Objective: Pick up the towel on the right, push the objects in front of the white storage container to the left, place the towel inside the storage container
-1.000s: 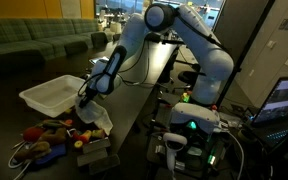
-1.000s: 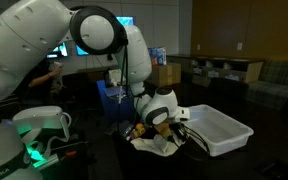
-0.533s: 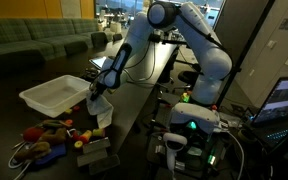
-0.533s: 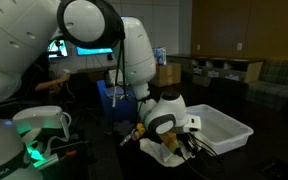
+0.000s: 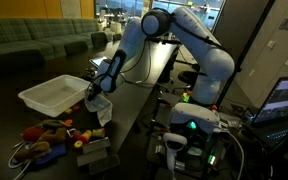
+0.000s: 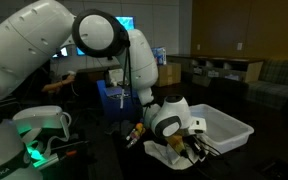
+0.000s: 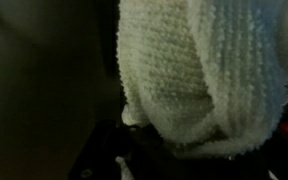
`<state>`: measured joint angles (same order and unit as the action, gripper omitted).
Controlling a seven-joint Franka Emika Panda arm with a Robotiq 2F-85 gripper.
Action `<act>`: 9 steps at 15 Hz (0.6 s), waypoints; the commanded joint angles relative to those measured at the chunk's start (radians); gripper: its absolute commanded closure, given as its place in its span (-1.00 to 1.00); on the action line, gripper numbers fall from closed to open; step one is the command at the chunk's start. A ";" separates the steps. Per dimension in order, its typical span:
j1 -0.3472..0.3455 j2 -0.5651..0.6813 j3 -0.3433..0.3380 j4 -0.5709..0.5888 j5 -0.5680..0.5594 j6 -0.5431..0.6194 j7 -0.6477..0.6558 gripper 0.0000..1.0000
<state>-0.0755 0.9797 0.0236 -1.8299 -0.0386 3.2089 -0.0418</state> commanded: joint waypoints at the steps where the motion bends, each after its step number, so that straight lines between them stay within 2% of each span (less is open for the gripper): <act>1: 0.051 0.054 -0.024 0.087 0.033 0.011 0.042 0.94; 9: 0.086 0.056 0.024 0.087 0.047 0.007 0.078 0.94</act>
<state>-0.0095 1.0259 0.0319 -1.7591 -0.0145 3.2077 0.0194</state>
